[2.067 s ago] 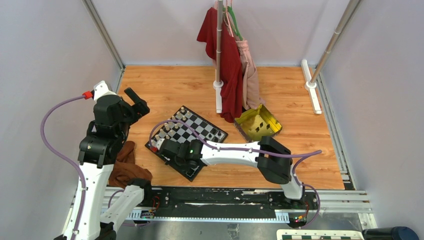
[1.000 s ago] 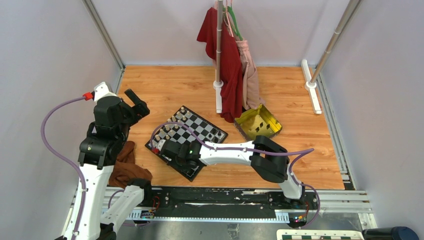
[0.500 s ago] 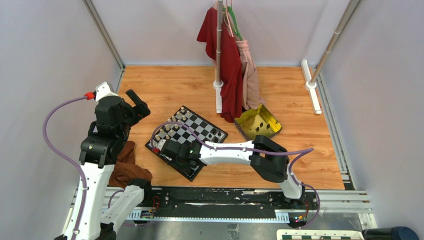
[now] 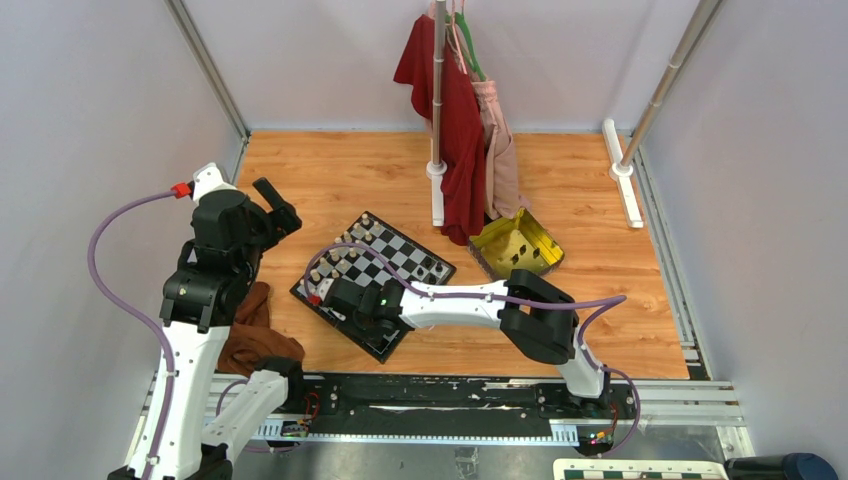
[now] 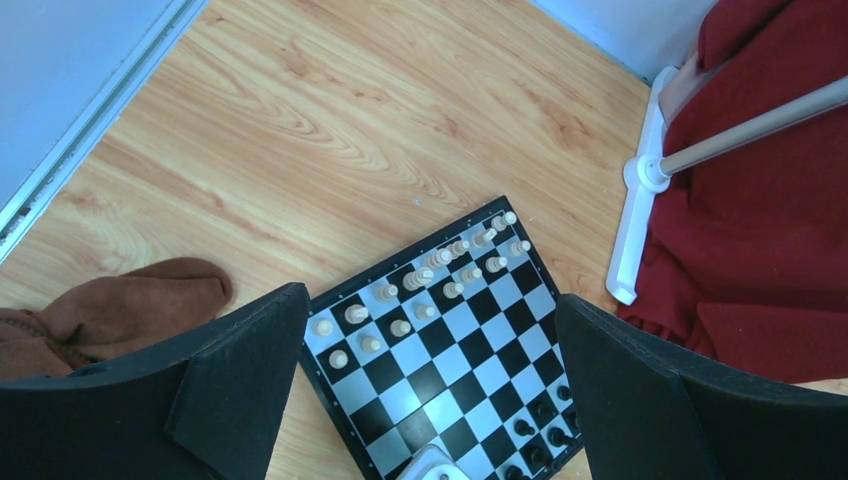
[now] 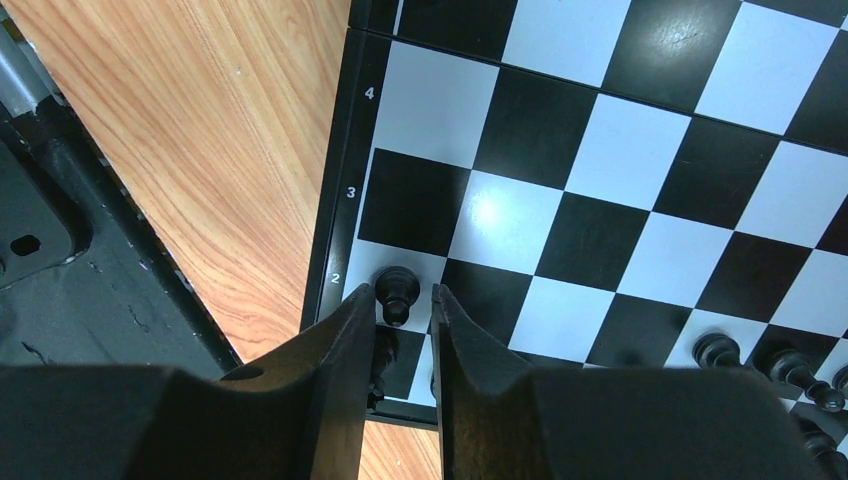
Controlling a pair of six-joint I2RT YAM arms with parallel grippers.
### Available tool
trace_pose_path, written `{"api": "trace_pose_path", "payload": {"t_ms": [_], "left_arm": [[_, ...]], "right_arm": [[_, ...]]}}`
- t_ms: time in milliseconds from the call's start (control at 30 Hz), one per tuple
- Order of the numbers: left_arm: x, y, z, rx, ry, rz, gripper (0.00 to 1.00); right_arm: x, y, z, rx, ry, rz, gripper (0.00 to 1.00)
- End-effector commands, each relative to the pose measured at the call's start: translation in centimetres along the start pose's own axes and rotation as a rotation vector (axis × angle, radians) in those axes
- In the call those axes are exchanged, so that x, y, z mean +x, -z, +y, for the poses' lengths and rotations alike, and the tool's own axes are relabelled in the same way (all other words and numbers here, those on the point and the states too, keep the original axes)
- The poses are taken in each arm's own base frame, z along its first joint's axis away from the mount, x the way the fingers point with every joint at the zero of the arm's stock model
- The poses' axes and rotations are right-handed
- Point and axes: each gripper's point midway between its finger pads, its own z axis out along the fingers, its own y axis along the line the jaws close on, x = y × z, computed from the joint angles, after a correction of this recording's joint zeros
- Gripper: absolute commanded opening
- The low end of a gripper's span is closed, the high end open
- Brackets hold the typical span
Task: Set up the chess pieces on the board
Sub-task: Place the chess piece on the chessboard.
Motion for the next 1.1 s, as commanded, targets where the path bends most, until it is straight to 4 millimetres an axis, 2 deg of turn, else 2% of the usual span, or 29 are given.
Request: {"api": "trace_pose_path", "payload": {"t_ms": [0, 733, 933, 1067], "left_arm": [[-0.1, -0.1, 0.0, 0.000, 0.000, -0.005, 1.00], [-0.4, 0.1, 0.0, -0.001, 0.014, -0.014, 1.00], [-0.4, 0.1, 0.1, -0.005, 0.006, -0.018, 1.00], [-0.5, -0.1, 0.0, -0.001, 0.006, -0.017, 1.00]], "right_arm": [[0.4, 0.3, -0.3, -0.015, 0.014, 0.016, 0.32], [-1.8, 4.4, -1.0, 0.009, 0.010, -0.068, 0.33], [-2.2, 6.8, -2.6, 0.088, -0.016, -0.106, 0.33], [-2.4, 9.4, -4.9, 0.192, -0.053, -0.140, 0.34]]}}
